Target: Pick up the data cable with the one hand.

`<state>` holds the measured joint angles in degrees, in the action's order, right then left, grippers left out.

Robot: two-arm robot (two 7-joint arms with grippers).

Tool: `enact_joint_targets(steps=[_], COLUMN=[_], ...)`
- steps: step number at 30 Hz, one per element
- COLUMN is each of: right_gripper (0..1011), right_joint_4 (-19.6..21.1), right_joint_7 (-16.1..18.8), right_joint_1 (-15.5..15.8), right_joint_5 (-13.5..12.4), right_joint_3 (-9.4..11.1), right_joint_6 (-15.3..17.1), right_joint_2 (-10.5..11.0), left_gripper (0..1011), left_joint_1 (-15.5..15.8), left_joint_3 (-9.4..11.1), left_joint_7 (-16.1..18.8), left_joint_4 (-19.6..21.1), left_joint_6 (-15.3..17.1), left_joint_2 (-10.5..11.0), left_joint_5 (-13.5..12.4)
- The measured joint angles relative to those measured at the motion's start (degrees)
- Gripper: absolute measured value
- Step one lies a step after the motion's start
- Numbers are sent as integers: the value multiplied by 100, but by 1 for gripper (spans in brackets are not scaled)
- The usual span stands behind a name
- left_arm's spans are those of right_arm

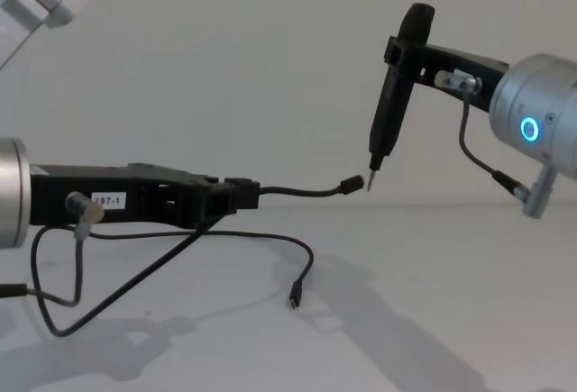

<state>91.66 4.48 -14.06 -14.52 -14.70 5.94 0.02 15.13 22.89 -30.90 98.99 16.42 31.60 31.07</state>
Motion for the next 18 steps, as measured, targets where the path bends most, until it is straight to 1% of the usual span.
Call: enact_joint_targets(steps=[9, 18], right_gripper=[279, 279], right_joint_4=[124, 157], right_joint_7=[67, 108], right_joint_1=[70, 91], right_joint_5=[-53, -95], right_joint_3=[4, -11], right_joint_6=[58, 29], right_joint_2=[21, 20], left_gripper=[40, 40], left_joint_1=[0, 0], left_joint_3=[0, 0], left_joint_7=[0, 0], left_joint_4=[0, 0], left_joint_6=[0, 0], left_joint_2=[0, 0], left_joint_5=[0, 0])
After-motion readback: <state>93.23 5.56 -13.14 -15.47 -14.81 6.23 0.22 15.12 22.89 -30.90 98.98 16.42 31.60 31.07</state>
